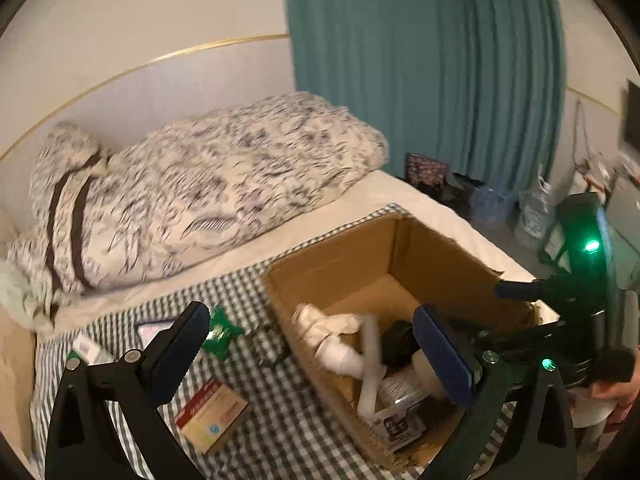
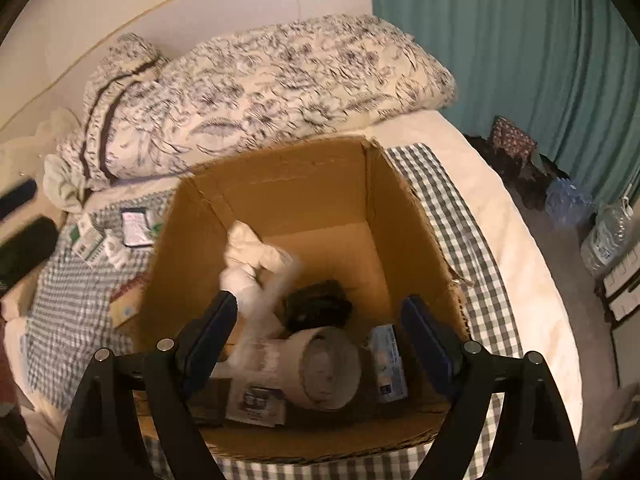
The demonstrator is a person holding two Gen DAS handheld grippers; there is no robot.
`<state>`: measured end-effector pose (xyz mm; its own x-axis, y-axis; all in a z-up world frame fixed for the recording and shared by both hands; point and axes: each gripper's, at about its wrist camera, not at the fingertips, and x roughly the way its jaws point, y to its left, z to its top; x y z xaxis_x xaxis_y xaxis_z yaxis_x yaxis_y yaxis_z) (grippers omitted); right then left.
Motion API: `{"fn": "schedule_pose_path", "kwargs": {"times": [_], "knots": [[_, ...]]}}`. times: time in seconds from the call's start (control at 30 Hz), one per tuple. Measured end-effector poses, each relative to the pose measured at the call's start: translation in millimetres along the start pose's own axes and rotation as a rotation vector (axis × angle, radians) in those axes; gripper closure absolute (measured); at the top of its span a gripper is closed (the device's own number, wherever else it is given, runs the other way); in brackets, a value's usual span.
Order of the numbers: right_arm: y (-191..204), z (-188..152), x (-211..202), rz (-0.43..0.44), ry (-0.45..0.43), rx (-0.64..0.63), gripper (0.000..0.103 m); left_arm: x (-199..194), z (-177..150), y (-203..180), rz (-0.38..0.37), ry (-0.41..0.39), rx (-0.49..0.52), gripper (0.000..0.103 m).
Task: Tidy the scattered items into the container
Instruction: 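Open both tools to drop the strip and tissue pack into the box, then move both tools back toward the bunny figure and amoxicillin box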
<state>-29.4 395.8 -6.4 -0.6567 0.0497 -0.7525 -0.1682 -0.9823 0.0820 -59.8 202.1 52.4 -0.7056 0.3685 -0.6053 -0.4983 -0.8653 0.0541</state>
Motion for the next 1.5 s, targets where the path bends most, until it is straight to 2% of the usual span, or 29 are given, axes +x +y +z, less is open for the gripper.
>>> {"fn": "schedule_pose_path", "kwargs": {"times": [0.2,0.4,0.63,0.87,0.97,1.07,1.3,1.43,1.5], "knots": [[47,0,-9,0.082,-0.072,-0.065,0.019,4,-40,51,0.076,0.097,-0.135,0.0],[101,-14,7,0.166,-0.029,-0.104,0.019,-2,-79,97,0.195,0.14,-0.235,0.0],[143,-25,9,0.177,-0.04,-0.14,0.019,-12,-117,144,0.277,0.168,-0.323,0.0],[174,-20,15,0.203,-0.076,-0.106,0.019,-10,-155,186,0.353,0.185,-0.394,0.0],[192,-19,21,0.195,-0.09,-0.128,0.019,-1,-170,197,0.361,0.211,-0.401,0.0],[206,-16,34,0.192,-0.086,-0.123,0.019,9,-182,201,0.338,0.217,-0.39,0.0],[220,-3,80,0.2,-0.001,-0.09,0.019,39,-197,198,0.211,0.247,-0.381,0.0],[223,-2,107,0.207,0.066,-0.097,0.019,64,-201,195,0.187,0.287,-0.378,0.0],[229,-7,120,0.199,0.094,-0.128,0.019,72,-204,197,0.203,0.301,-0.375,0.0]]}}
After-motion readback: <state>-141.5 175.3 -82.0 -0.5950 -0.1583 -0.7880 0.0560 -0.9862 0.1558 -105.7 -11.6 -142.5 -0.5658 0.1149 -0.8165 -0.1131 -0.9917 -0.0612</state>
